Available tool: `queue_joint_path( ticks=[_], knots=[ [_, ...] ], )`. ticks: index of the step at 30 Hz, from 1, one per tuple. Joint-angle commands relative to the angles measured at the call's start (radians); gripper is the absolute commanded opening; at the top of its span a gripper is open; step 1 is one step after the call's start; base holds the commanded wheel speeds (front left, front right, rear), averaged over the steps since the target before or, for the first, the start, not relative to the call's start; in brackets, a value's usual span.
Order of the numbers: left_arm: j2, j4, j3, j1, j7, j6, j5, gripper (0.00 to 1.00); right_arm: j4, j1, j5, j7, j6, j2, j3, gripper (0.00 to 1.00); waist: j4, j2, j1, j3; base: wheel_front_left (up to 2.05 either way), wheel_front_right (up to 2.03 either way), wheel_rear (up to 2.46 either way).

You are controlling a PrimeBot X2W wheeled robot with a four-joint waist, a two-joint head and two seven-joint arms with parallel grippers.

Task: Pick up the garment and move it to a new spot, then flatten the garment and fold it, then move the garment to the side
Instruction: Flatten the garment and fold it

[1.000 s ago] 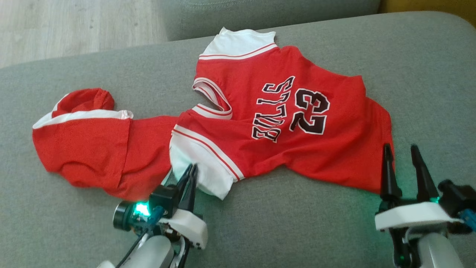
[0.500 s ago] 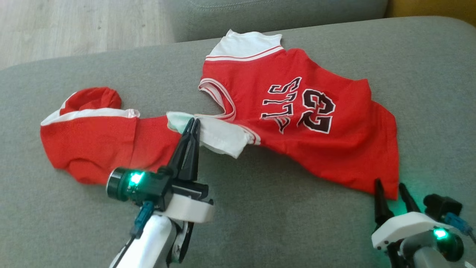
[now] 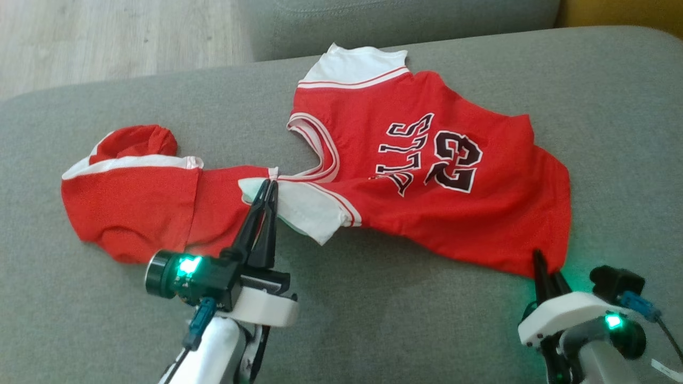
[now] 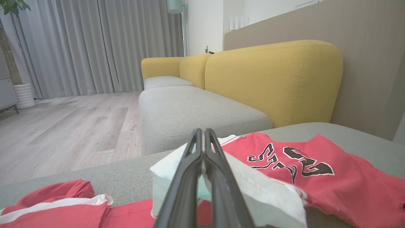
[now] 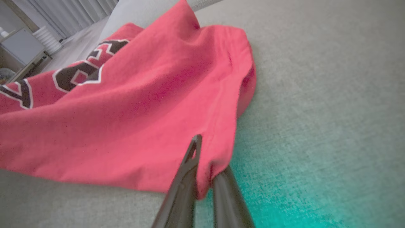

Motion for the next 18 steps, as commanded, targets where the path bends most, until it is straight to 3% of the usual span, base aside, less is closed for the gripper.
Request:
queue_joint_path(
  ticks=[1, 8, 18],
  knots=[
    [0.004, -0.021, 0.048, -0.025, -0.009, -0.004, 0.012, 0.00, -0.036, -0.031, 0.007, -0.023, -0.001, -0.003, 0.032, 0.00, -0.003, 0.0000, 0.0000, -0.008, 0.00, 0.00, 0.00],
    [0.058, 0.015, 0.069, -0.125, -0.004, -0.053, 0.026, 0.00, -0.222, -0.106, 0.023, -0.046, -0.001, -0.003, 0.075, 0.00, -0.013, 0.0000, 0.0000, -0.038, 0.00, 0.00, 0.00],
    [0.125, 0.006, 0.114, -0.446, 0.118, -0.131, 0.021, 0.00, -0.457, -0.348, -0.109, 0.119, -0.001, -0.017, -0.004, 0.00, 0.003, 0.0000, 0.0000, -0.090, 0.00, 0.00, 0.00]
  ],
)
